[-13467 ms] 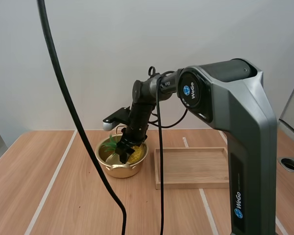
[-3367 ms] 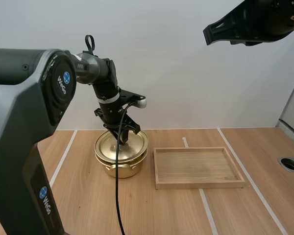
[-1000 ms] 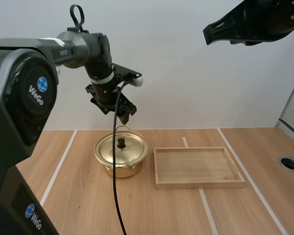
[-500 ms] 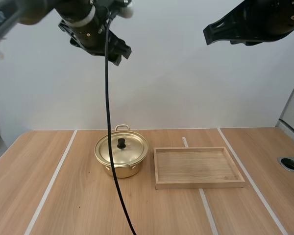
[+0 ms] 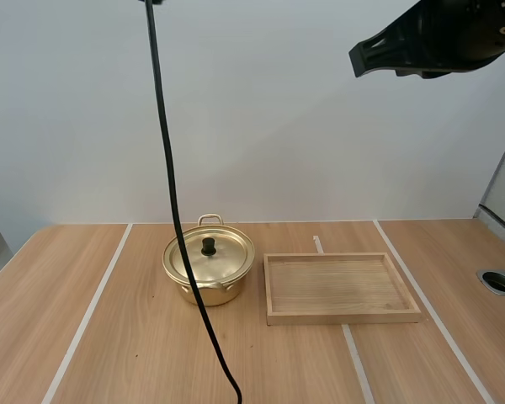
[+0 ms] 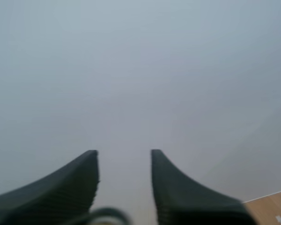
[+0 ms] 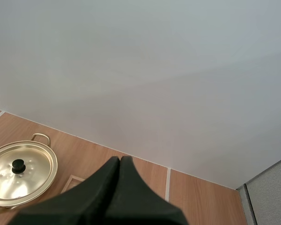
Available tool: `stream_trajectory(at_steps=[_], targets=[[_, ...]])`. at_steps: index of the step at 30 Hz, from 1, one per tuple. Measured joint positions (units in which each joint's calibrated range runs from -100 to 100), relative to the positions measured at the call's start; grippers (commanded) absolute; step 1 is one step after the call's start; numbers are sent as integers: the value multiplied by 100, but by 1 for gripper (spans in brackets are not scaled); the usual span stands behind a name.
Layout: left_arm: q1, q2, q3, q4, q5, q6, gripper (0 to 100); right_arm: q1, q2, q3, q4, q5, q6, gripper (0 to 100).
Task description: Open the pot, put the pineapple inside, and close it
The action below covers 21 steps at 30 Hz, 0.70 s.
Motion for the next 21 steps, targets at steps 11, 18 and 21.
stream_trajectory(at_steps=[11,18,21], targets=[[0,-193,0,21,-17,-212,0,0,0,0,0,0,0,0],[0,-193,0,21,-35,-212,0,0,0,0,0,0,0,0],[0,-193,0,21,-35,-212,0,0,0,0,0,0,0,0]])
